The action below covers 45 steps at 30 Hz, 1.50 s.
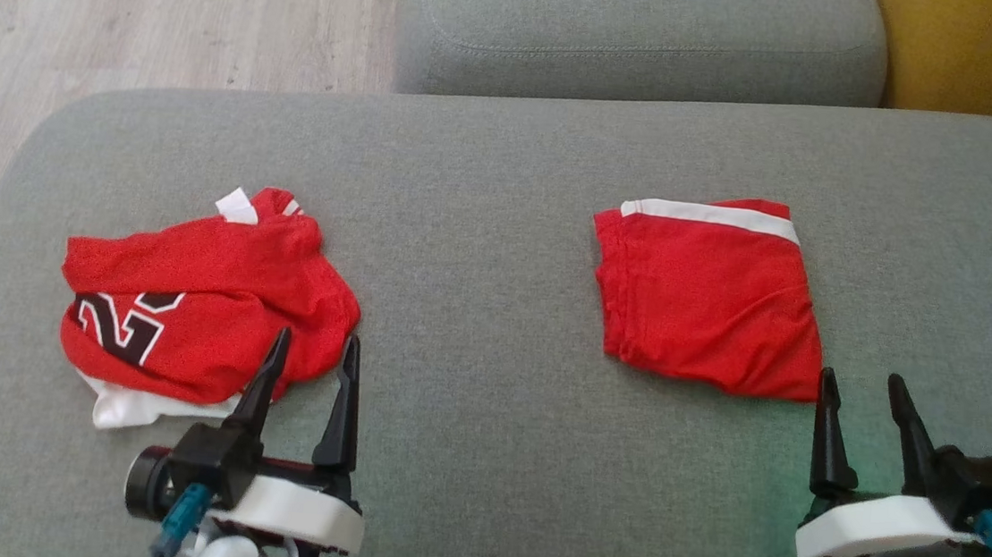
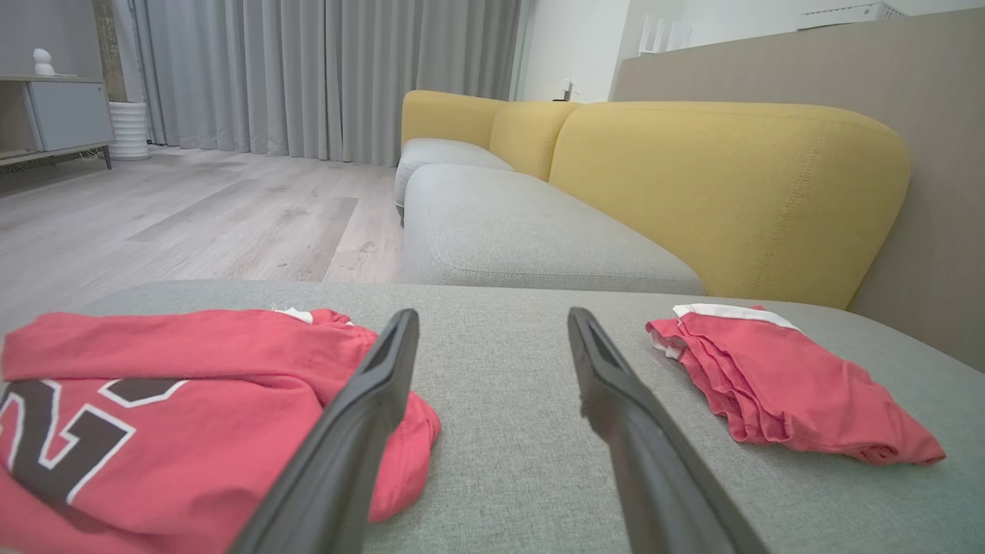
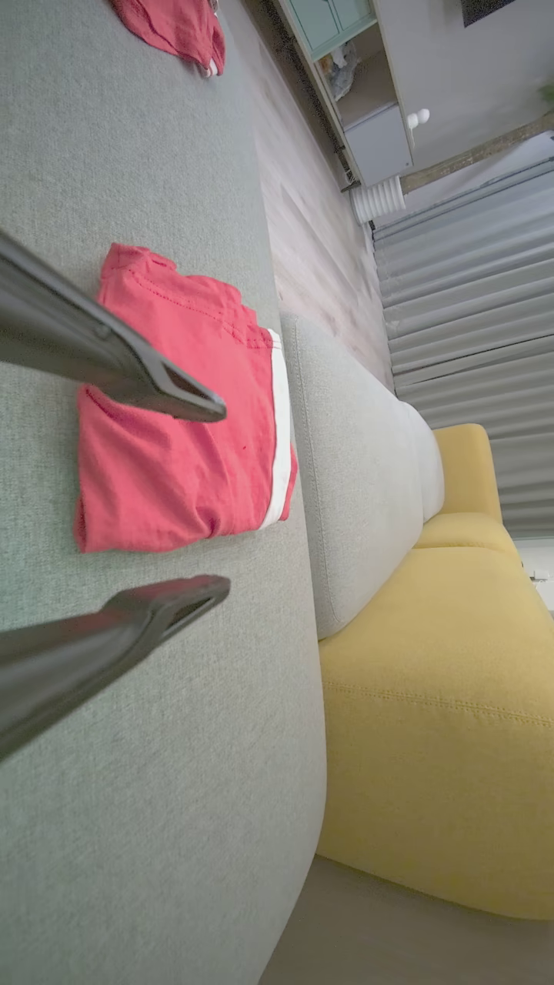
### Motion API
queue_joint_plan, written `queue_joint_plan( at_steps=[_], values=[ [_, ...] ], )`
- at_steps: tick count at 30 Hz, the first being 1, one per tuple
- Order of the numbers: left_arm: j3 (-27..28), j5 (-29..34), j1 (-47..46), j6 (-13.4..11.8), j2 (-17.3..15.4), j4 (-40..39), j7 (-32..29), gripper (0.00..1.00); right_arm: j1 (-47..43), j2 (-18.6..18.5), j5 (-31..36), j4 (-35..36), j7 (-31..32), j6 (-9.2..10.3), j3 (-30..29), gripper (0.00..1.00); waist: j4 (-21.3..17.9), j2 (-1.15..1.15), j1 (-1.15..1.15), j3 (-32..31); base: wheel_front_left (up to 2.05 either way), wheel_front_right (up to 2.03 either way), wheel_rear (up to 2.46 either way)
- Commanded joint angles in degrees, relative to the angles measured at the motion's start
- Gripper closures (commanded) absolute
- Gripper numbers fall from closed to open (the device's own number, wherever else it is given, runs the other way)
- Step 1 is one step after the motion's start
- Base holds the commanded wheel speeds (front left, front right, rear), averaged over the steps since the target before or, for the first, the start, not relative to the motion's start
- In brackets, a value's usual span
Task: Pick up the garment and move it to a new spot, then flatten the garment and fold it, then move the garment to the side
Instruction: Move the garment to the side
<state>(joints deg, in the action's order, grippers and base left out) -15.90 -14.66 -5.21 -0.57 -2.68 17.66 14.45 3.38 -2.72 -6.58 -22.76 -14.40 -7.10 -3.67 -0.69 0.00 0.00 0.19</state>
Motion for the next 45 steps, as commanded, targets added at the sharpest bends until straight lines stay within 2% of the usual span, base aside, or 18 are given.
queue_joint_plan(
  at_steps=[1, 8, 12, 16, 22, 25, 34, 35, 36, 42, 45],
  values=[
    [1.46, -0.29, -1.44, -0.44, -0.22, -2.22, 0.55, 0.0, 2.06, -0.16, -0.05, 2.45, -0.48, -0.39, 1.57, 0.0, 0.2, 0.0, 0.0, 0.26, 0.0, 0.0, 0.0],
    [0.66, -0.6, -2.74, -0.67, -0.21, -2.67, 0.55, 0.0, 3.78, -0.16, -0.34, 4.18, 0.65, -0.39, -0.01, 0.0, 1.39, 0.0, 0.0, 2.27, 0.0, 0.0, 0.0],
    [0.26, -0.42, -3.76, -0.65, -0.21, -2.86, 0.55, 0.0, 8.18, -0.16, 2.18, 3.17, 3.58, -0.39, -3.02, 0.0, 1.93, 0.0, 0.0, 4.77, 0.0, 0.0, 0.0],
    [-0.36, -0.36, -5.61, -0.43, -0.21, -3.06, 0.55, 0.0, 14.36, -0.16, 4.09, -1.5, 7.97, -0.39, -6.4, 0.0, 3.41, 0.0, 0.0, 7.87, 0.0, 0.0, 0.0],
    [-1.56, -0.65, -7.55, -0.68, -0.21, -2.99, 0.55, 0.0, 23.17, -0.16, 7.21, -13.06, 13.89, -0.39, -13.21, 0.0, 5.62, 0.0, 0.0, 11.33, 0.0, 0.0, 0.0],
    [-1.63, -0.63, -8.12, -0.72, -0.21, -2.88, 0.55, 0.0, 25.46, -0.16, 7.97, -16.92, 15.52, -0.39, -14.76, 0.0, 6.26, 0.0, 0.0, 12.2, 0.0, 0.0, 0.0],
    [-1.33, -0.54, -9.03, -0.74, -0.21, -2.63, 0.55, 0.0, 29.27, -0.16, 11.32, -28.84, 17.71, -0.39, -13.85, 0.02, 7.15, 0.0, 0.0, 13.21, 0.0, 0.0, 0.0],
    [-1.27, -0.55, -9.08, -0.79, -0.2, -2.59, 0.55, 0.0, 29.45, -0.16, 11.49, -29.64, 17.79, -0.39, -13.46, 0.63, 7.09, 0.0, 0.0, 13.11, 0.0, 0.0, 0.0],
    [-1.2, -0.56, -9.13, -0.84, -0.2, -2.52, 0.55, 0.0, 29.64, -0.24, 11.68, -30.32, 17.66, -0.39, -12.95, 1.0, 6.99, 0.0, 0.0, 12.94, 0.0, 0.0, 0.0],
    [-0.96, -0.71, -8.88, -0.99, -0.2, -2.2, 0.55, 0.0, 31.01, -3.31, 13.82, -31.23, 14.95, -0.39, -9.86, 1.0, 6.03, 0.0, 0.0, 11.19, 0.0, 0.0, 0.0],
    [-1.02, -0.94, -8.45, -1.02, -0.2, -2.15, 0.55, 0.0, 31.11, -6.6, 15.76, -31.03, 13.92, -0.39, -6.52, 1.0, 5.6, 0.0, 0.0, 10.04, 0.0, 0.0, 0.0]
  ],
)
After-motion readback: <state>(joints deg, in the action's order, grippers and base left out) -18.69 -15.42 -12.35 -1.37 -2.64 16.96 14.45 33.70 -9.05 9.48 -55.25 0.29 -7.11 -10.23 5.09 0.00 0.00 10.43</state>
